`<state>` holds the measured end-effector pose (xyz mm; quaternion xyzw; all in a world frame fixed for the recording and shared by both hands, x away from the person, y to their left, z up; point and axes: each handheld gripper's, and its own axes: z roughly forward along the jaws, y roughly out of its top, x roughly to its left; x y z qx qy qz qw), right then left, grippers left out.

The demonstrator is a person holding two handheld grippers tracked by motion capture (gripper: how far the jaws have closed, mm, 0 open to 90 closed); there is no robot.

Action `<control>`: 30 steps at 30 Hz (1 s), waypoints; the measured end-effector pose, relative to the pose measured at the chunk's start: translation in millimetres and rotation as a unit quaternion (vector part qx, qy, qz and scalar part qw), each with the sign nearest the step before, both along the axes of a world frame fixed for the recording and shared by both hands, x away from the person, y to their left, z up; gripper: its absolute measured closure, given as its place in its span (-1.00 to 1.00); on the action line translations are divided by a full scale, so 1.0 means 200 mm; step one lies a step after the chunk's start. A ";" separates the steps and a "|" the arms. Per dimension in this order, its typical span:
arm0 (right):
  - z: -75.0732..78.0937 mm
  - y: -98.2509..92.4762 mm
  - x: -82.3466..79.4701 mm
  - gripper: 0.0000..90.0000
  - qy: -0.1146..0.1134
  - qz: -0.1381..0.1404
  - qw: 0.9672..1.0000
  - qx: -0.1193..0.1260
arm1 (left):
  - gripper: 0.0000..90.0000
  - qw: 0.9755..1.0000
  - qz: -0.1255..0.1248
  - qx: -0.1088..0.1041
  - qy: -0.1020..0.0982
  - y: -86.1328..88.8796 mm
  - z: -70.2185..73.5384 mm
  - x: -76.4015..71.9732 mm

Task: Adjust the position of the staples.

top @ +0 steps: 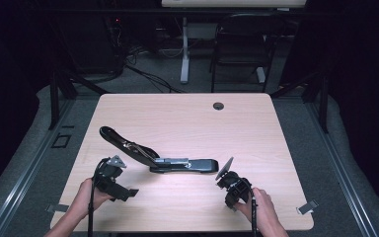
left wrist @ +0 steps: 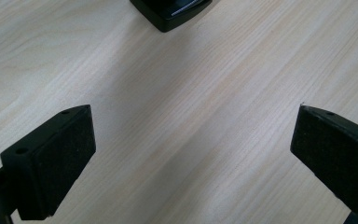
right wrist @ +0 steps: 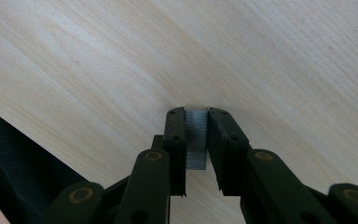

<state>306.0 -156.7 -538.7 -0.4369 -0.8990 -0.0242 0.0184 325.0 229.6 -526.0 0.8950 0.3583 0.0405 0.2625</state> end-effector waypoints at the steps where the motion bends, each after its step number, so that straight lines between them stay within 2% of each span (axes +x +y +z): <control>1: 0.00 0.00 0.00 0.72 0.000 0.001 1.000 -0.002 | -1.00 1.000 0.000 0.000 0.000 0.00 0.00 0.00; 3: 0.00 0.00 0.00 0.72 -0.002 0.000 1.000 -0.001 | -1.00 1.000 0.000 0.000 0.000 0.00 0.00 0.00; 4: 0.01 0.00 0.01 0.72 0.005 0.011 1.000 -0.011 | -1.00 1.000 0.000 0.000 0.000 0.00 0.00 0.00; 8: 0.00 0.00 0.00 0.72 -0.001 0.002 1.000 -0.003 | -1.00 1.000 -0.001 0.000 0.000 0.00 0.00 0.00; 11: 0.00 0.00 0.01 0.73 0.005 0.010 1.000 -0.011 | -1.00 1.000 -0.001 0.000 0.000 0.00 0.00 0.00; 24: 0.03 -0.01 0.00 0.74 -0.005 0.009 1.000 0.002 | -1.00 1.000 -0.003 -0.001 0.001 0.00 0.00 0.00; 28: 0.05 -0.01 0.01 0.74 -0.004 0.016 1.000 -0.004 | -1.00 1.000 -0.001 -0.001 0.001 0.00 0.00 0.00; 30: 0.05 -0.02 0.01 0.74 -0.010 0.011 1.000 0.003 | -1.00 1.000 -0.001 -0.002 0.001 0.00 0.00 0.00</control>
